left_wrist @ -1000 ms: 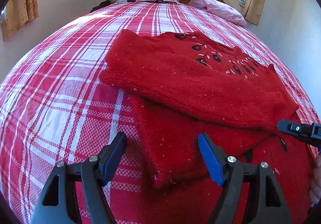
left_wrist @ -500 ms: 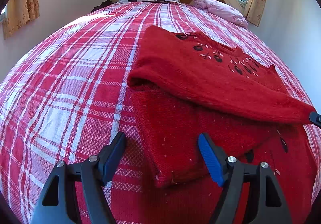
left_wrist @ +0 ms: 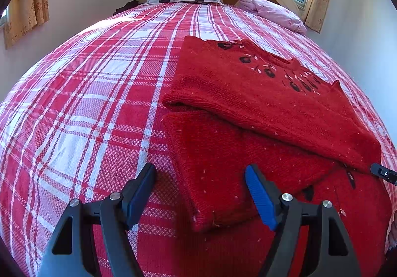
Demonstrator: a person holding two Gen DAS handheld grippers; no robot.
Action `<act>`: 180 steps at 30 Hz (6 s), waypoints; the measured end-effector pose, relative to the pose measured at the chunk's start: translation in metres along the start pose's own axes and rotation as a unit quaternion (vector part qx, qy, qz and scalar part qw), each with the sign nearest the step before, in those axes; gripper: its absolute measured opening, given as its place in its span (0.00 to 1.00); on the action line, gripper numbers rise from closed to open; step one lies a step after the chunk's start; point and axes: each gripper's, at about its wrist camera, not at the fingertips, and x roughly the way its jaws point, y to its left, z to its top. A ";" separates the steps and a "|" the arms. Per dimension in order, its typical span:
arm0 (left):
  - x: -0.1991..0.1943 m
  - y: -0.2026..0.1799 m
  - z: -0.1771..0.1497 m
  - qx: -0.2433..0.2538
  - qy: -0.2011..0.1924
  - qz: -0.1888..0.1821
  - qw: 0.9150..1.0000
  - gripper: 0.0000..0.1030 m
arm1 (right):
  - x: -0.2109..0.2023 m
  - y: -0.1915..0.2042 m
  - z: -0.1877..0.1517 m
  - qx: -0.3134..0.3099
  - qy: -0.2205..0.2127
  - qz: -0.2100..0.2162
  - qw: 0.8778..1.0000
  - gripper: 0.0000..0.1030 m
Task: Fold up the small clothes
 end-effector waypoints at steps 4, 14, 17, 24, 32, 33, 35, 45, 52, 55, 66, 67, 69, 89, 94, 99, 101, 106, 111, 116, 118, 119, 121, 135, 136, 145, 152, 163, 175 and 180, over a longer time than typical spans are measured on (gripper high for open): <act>-0.003 0.007 -0.001 -0.017 -0.005 -0.017 1.000 0.73 | -0.013 -0.001 0.001 -0.007 -0.012 -0.031 0.999 0.21; -0.002 0.003 -0.002 -0.006 -0.003 -0.006 1.000 0.73 | -0.021 0.020 0.034 -0.013 -0.069 -0.038 0.997 0.39; -0.001 0.003 -0.002 -0.003 -0.001 -0.003 1.000 0.73 | 0.002 0.015 0.040 0.004 -0.041 -0.080 0.996 0.38; 0.001 0.001 -0.002 0.003 0.002 0.001 1.000 0.74 | 0.020 0.014 0.021 -0.037 -0.007 -0.120 0.992 0.25; 0.002 0.000 -0.002 0.007 0.003 0.005 1.000 0.75 | 0.000 0.025 0.023 -0.034 -0.048 -0.141 0.988 0.31; 0.002 0.000 -0.002 0.008 0.003 0.006 1.000 0.75 | -0.002 0.032 0.021 -0.044 -0.056 -0.135 0.988 0.31; 0.002 0.000 -0.002 0.009 0.003 0.007 1.000 0.75 | -0.004 0.049 0.016 -0.073 -0.066 -0.123 0.988 0.33; 0.001 -0.001 -0.003 0.009 0.003 0.006 1.000 0.76 | 0.021 0.043 0.002 -0.104 -0.032 -0.130 0.985 0.31; 0.001 -0.003 -0.004 0.013 0.005 0.008 1.000 0.77 | 0.017 0.031 0.006 -0.090 -0.021 -0.125 0.988 0.31; 0.000 -0.003 -0.005 0.014 0.007 0.008 1.000 0.77 | 0.024 0.035 0.002 -0.102 -0.015 -0.141 0.985 0.33; -0.011 -0.005 -0.017 0.035 0.006 0.004 0.999 0.82 | 0.010 0.020 0.000 -0.081 -0.012 -0.096 0.992 0.37; -0.014 -0.004 -0.018 0.036 0.007 0.003 0.999 0.82 | 0.005 0.019 0.000 -0.075 -0.013 -0.087 0.993 0.38; -0.022 -0.001 -0.025 0.033 0.008 0.002 0.999 0.82 | -0.001 0.017 -0.003 -0.072 -0.015 -0.083 0.994 0.44; -0.074 0.013 -0.094 0.052 -0.010 0.019 0.998 0.82 | -0.047 -0.003 -0.066 -0.074 -0.019 -0.090 0.993 0.47; -0.086 0.014 -0.108 0.048 -0.006 0.019 0.999 0.82 | -0.058 -0.004 -0.085 -0.070 -0.020 -0.088 0.993 0.47; -0.095 0.014 -0.119 0.047 0.005 0.014 0.999 0.82 | -0.067 -0.008 -0.102 -0.055 -0.026 -0.083 0.995 0.47; -0.099 0.013 -0.123 0.050 0.010 0.010 0.999 0.82 | -0.070 -0.009 -0.107 -0.049 -0.028 -0.080 0.995 0.47; -0.109 0.011 -0.135 0.059 0.019 0.005 0.998 0.82 | -0.077 -0.011 -0.117 -0.038 -0.026 -0.072 0.996 0.47; -0.119 0.009 -0.148 0.061 0.026 0.001 0.998 0.82 | -0.084 -0.013 -0.129 -0.031 -0.022 -0.066 0.997 0.47; -0.124 0.006 -0.155 0.065 0.034 -0.003 0.997 0.82 | -0.090 -0.012 -0.140 -0.032 -0.018 -0.067 0.997 0.47; -0.126 0.004 -0.157 0.068 0.037 -0.008 0.997 0.82 | -0.092 -0.012 -0.144 -0.031 -0.016 -0.068 0.997 0.47; -0.127 0.002 -0.157 0.070 0.038 -0.010 0.997 0.82 | -0.094 -0.012 -0.146 -0.030 -0.015 -0.067 0.997 0.47; -0.128 0.001 -0.159 0.071 0.039 -0.016 0.997 0.82 | -0.096 -0.014 -0.150 -0.026 -0.014 -0.062 0.998 0.47; -0.136 0.002 -0.160 0.045 0.054 -0.064 0.995 0.56 | -0.107 -0.023 -0.158 0.005 -0.004 -0.029 1.000 0.39; -0.136 0.002 -0.160 0.042 0.056 -0.069 0.995 0.56 | -0.108 -0.024 -0.158 0.009 -0.004 -0.024 1.000 0.39; -0.136 -0.004 -0.163 0.060 0.063 -0.062 0.994 0.56 | -0.107 -0.024 -0.160 0.007 -0.001 -0.012 1.000 0.38; -0.138 -0.006 -0.164 0.069 0.062 -0.065 0.994 0.34 | -0.107 -0.024 -0.161 0.000 0.003 -0.017 1.000 0.27; -0.139 -0.006 -0.164 0.077 0.057 -0.080 0.992 0.11 | -0.108 -0.029 -0.162 0.016 0.005 0.010 1.000 0.13; -0.168 0.021 -0.135 -0.002 0.010 -0.159 0.987 0.08 | -0.153 -0.026 -0.150 0.034 -0.076 0.080 0.993 0.11; -0.170 0.031 -0.119 -0.014 -0.005 -0.171 0.985 0.08 | -0.161 -0.024 -0.140 0.044 -0.090 0.099 0.990 0.11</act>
